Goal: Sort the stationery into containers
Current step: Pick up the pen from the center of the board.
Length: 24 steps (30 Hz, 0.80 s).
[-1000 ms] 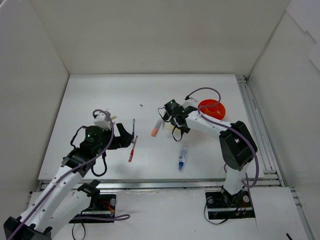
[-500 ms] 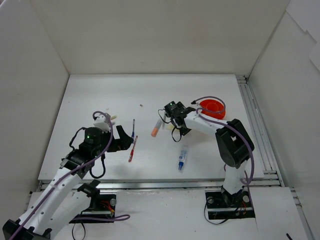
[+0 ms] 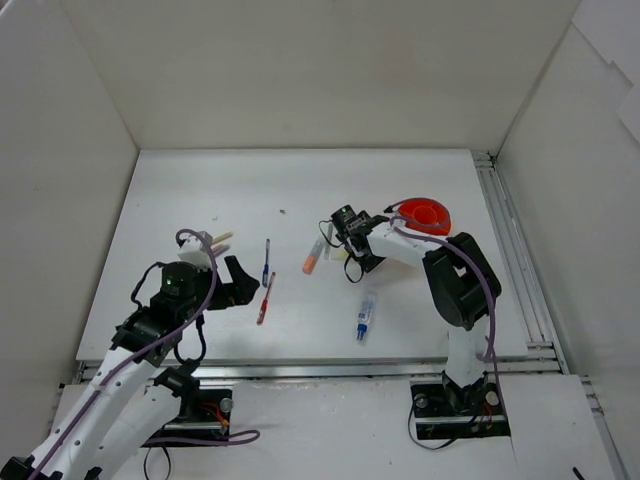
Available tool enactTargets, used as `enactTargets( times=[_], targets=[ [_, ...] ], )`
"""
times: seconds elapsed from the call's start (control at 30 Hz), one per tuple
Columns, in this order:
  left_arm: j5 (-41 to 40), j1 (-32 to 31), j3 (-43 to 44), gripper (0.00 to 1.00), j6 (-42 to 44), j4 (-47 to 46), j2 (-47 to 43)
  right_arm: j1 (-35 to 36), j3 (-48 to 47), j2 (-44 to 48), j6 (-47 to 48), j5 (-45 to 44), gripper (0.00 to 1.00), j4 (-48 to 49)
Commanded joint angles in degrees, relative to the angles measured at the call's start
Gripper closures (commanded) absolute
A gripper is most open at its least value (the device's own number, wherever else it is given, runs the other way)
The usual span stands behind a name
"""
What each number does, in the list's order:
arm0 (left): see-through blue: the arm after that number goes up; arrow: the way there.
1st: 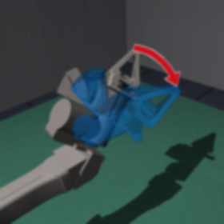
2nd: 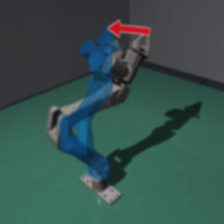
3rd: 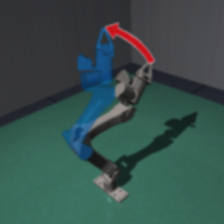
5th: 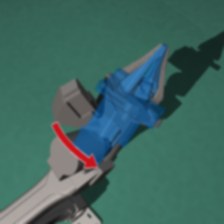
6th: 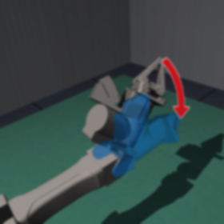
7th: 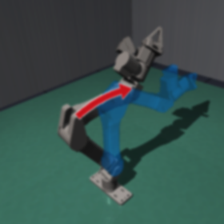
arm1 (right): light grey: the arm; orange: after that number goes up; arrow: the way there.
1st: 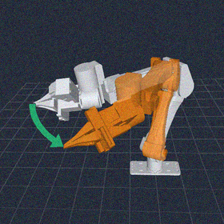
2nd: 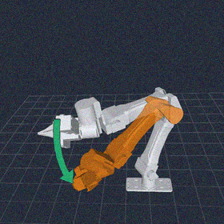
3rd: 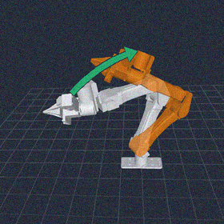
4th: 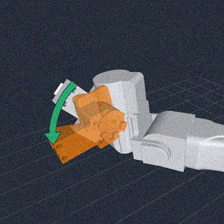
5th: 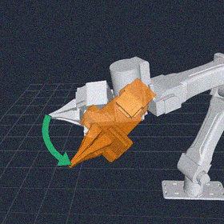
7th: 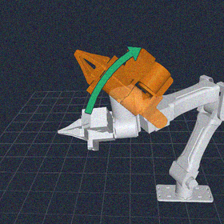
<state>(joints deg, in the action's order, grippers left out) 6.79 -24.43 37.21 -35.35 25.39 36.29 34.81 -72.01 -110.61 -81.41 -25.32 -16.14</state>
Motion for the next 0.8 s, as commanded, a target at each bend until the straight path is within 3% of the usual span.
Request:
enactTargets(
  times=[0.0, 0.1, 0.27, 0.77],
  targets=[
    [-2.13, -0.27, 3.04, 0.0, -0.51, -0.34, 0.79, -2.19, -0.68, 0.13, 1.42, -2.01, 0.29, -0.82],
    [-2.3, -0.27, 3.31, 0.0, -0.59, -0.16, 1.24, -3.08, -0.41, -0.48, 4.32, -2.28, 0.37, -0.82],
    [-3.27, -0.27, 3.57, 0.0, -0.59, 0.28, 1.59, -5.71, -5.93, -6.02, 13.71, 1.14, 0.4, -1.35],
    [-4.33, -0.27, 3.57, 0.0, -0.68, 0.19, 2.91, -3.7, -6.91, -6.9, 17.85, -2.54, 0.7, -2.49]
  ],
)
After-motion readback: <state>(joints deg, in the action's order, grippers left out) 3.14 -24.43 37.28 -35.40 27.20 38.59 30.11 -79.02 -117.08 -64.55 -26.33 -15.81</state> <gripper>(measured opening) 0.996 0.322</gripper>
